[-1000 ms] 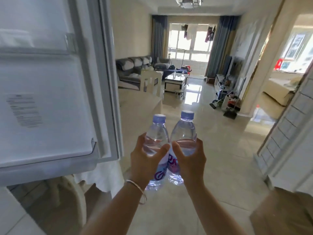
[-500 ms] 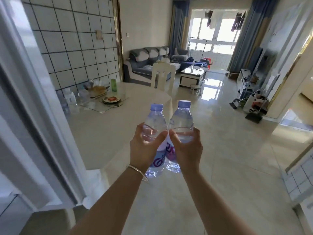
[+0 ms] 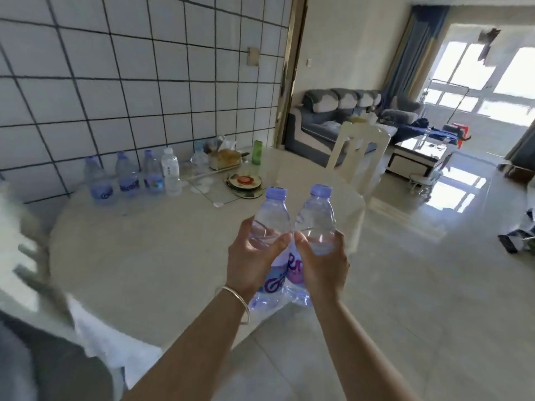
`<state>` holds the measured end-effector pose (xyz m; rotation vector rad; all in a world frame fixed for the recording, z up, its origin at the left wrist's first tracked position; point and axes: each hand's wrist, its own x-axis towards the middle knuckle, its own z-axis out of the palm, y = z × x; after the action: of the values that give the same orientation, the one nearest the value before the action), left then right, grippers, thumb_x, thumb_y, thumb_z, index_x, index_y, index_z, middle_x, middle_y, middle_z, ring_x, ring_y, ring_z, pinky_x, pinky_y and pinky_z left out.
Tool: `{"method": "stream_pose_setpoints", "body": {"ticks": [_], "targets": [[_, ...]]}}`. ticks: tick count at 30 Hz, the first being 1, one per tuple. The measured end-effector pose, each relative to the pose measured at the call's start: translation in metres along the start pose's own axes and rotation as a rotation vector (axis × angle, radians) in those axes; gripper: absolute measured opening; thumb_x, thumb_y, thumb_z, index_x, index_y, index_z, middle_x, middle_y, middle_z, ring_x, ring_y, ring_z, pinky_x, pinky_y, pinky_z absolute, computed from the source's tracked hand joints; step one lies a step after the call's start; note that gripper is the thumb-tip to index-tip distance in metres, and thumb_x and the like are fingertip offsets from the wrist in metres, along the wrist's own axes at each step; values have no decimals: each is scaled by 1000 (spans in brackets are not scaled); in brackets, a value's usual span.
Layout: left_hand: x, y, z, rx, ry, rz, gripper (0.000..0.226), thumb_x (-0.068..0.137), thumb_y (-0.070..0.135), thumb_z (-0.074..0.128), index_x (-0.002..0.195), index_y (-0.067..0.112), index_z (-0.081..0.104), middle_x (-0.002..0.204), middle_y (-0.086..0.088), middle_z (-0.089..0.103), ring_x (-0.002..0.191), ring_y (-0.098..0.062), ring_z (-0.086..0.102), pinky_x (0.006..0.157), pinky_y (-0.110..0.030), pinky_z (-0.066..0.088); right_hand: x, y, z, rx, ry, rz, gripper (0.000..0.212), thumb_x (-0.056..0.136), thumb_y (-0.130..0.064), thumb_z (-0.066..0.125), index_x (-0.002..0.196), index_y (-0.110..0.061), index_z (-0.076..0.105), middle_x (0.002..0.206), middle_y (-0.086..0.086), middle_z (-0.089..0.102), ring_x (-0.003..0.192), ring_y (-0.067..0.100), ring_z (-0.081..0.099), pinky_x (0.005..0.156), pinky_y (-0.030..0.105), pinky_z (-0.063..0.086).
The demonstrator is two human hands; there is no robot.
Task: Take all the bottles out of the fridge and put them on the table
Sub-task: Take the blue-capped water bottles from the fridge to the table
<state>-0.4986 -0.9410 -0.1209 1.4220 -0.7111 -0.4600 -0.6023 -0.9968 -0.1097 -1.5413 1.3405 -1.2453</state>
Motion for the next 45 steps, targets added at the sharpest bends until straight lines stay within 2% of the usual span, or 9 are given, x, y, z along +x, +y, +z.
{"method": "stream_pose_setpoints", "body": {"ticks": [6,13,20,27,31,38,41,43,45], "targets": [[103,-32,4,104,223,-26,54,54,55,79,96,25,60,81,11,69,74,-10,65,71,-22,50,91,12,97,81,-253,-22,77,45,-73,56,102,-21,55,87,-8,67,83,19,64,78,38,51],[181,-64,-42,177,512,-106,40,63,48,80,91,27,59,84,7,71,80,-9,67,72,-24,52,132,5,216,86,-595,12,47,60,-54,74,88,-22,54,83,-2,68,80,20,64,74,35,51],[241,-111,-126,204,743,-229,38,66,42,79,91,23,58,82,9,69,77,-7,65,67,-15,48,112,1,346,40,-808,8,56,58,-55,73,100,-25,49,91,-2,63,83,19,60,77,31,47],[324,-173,-219,170,840,-336,64,48,55,77,104,39,51,94,7,71,85,-11,69,85,-40,55,101,-3,490,-22,-914,39,61,64,-35,81,114,-19,51,94,-5,58,87,18,56,70,20,36],[370,-193,-262,257,829,-346,70,58,34,85,118,26,49,91,14,66,84,-4,65,86,-30,52,102,-4,560,7,-973,42,53,63,-19,82,105,-18,51,85,-8,58,77,15,60,50,3,37],[424,-249,-334,285,810,-333,66,49,49,81,105,29,52,98,6,71,90,-14,69,83,-39,55,104,6,656,40,-1008,-63,61,57,-18,85,104,-27,46,95,-7,63,84,5,62,61,1,40],[440,-269,-352,359,790,-329,65,55,49,83,104,15,57,92,3,68,84,-12,67,74,-22,54,104,10,682,41,-998,-91,61,58,-17,84,102,-27,43,90,-16,56,80,-9,54,59,-3,36],[447,-275,-356,387,820,-319,62,59,32,85,109,11,55,90,9,61,80,-4,61,67,0,40,104,13,694,47,-983,-91,62,59,-18,84,105,-27,42,93,-14,55,80,-5,54,60,-3,35],[452,-279,-357,375,840,-297,65,59,26,86,112,10,53,89,16,57,81,-5,58,66,3,36,104,17,702,46,-977,-100,64,59,-19,84,106,-28,42,97,-10,55,82,2,54,61,-4,35]]}}
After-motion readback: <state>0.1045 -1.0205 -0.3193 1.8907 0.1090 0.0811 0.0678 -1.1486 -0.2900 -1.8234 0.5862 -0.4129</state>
